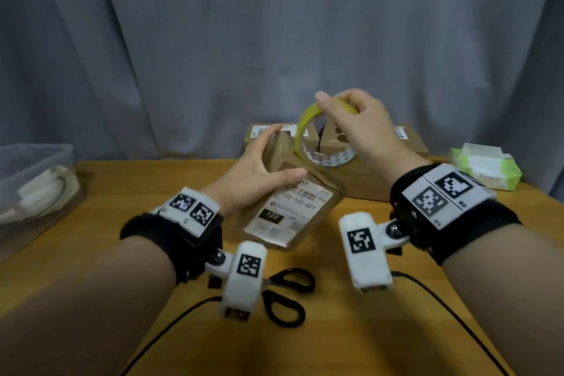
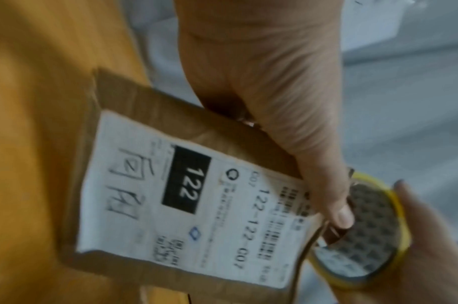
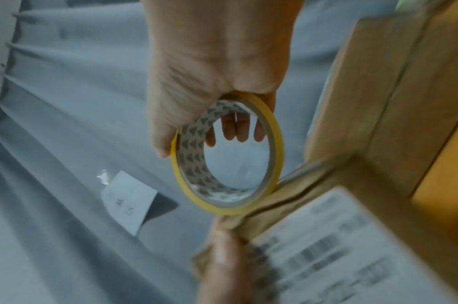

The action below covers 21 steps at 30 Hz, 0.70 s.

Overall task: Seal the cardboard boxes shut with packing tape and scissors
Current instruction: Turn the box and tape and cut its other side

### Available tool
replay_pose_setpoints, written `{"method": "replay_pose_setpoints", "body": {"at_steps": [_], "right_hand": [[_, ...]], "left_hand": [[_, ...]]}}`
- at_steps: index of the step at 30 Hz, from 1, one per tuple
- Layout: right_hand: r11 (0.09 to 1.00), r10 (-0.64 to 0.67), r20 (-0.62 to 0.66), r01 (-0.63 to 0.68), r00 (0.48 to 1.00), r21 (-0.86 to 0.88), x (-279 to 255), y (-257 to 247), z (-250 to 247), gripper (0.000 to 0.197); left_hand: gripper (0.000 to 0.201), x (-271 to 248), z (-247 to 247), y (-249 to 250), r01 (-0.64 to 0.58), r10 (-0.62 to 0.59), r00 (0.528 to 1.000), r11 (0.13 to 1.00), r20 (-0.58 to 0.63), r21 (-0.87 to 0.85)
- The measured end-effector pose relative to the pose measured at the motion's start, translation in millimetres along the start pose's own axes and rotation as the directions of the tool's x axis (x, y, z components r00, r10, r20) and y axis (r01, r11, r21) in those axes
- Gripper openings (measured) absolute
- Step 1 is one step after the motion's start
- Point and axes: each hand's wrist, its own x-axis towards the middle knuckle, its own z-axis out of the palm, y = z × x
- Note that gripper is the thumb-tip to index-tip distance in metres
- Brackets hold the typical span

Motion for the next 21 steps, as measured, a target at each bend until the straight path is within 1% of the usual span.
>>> {"method": "replay_pose_setpoints", "body": {"at_steps": [2, 3, 4, 6, 8, 10, 13, 14, 15, 17, 18, 19, 21], "right_hand": [[0.999, -0.013, 0.079, 0.015, 0.997, -0.028, 5.7, -18.0, 17.7, 0.044], [0.998, -0.018, 0.118, 0.025, 0.993, -0.066, 6.4, -24.9, 28.4, 0.044], [0.993, -0.020, 0.147, 0.036, 0.989, -0.109, 6.7, -29.6, 39.7, 0.042], [0.980, -0.027, 0.188, 0.063, 0.982, -0.189, 6.4, -38.2, 60.8, 0.039], [0.966, -0.036, 0.238, 0.094, 0.971, -0.239, 5.8, -47.9, 77.5, 0.036], [0.947, -0.047, 0.274, 0.130, 0.961, -0.295, 5.4, -56.3, 89.3, 0.033], [0.939, -0.017, 0.306, 0.120, 0.952, -0.322, 11.1, -65.1, 90.4, 0.031], [0.923, -0.001, 0.313, 0.121, 0.950, -0.365, 15.2, -66.1, 84.2, 0.030], [0.885, 0.016, 0.327, 0.139, 0.945, -0.444, 20.3, -66.7, 74.4, 0.028], [0.754, 0.085, 0.355, 0.173, 0.931, -0.634, 30.1, -63.6, 48.3, 0.025], [0.689, 0.122, 0.359, 0.181, 0.925, -0.702, 32.2, -59.8, 35.5, 0.026], [0.642, 0.154, 0.365, 0.187, 0.918, -0.743, 32.2, -53.5, 24.9, 0.027], [0.608, 0.210, 0.377, 0.181, 0.902, -0.773, 28.4, -38.3, 13.2, 0.031]], "left_hand": [[0.095, -18.0, 0.8, -13.6, -0.021, 0.009, 0.994, 0.994, -0.106, -0.112], [0.087, -24.8, -1.3, -18.1, -0.035, 0.017, 0.989, 0.992, -0.145, -0.124], [0.082, -29.6, -5.7, -18.2, -0.029, 0.012, 0.987, 0.994, -0.159, -0.105], [0.085, -30.8, -18.7, -18.1, 0.023, -0.020, 0.990, 1.000, -0.138, 0.021], [0.087, -28.0, -32.1, -16.2, 0.076, -0.059, 0.992, 0.984, -0.110, 0.160], [0.088, -25.4, -41.8, -15.3, 0.114, -0.098, 0.992, 0.968, -0.083, 0.221], [0.083, -27.7, -48.4, -12.2, 0.093, -0.085, 0.996, 0.951, -0.041, 0.295], [0.080, -29.9, -49.2, -10.4, 0.094, -0.088, 0.996, 0.945, -0.031, 0.313], [0.080, -31.0, -50.1, -9.3, 0.093, -0.087, 0.996, 0.939, -0.030, 0.331], [0.086, -31.6, -49.9, -9.2, 0.091, -0.086, 0.996, 0.936, -0.029, 0.339], [0.088, -31.1, -48.2, -8.4, 0.090, -0.089, 0.996, 0.936, -0.018, 0.340], [0.088, -30.4, -45.7, -7.1, 0.083, -0.087, 0.996, 0.935, -0.005, 0.344], [0.086, -28.3, -40.7, -4.2, 0.079, -0.090, 0.996, 0.928, 0.011, 0.364]]}}
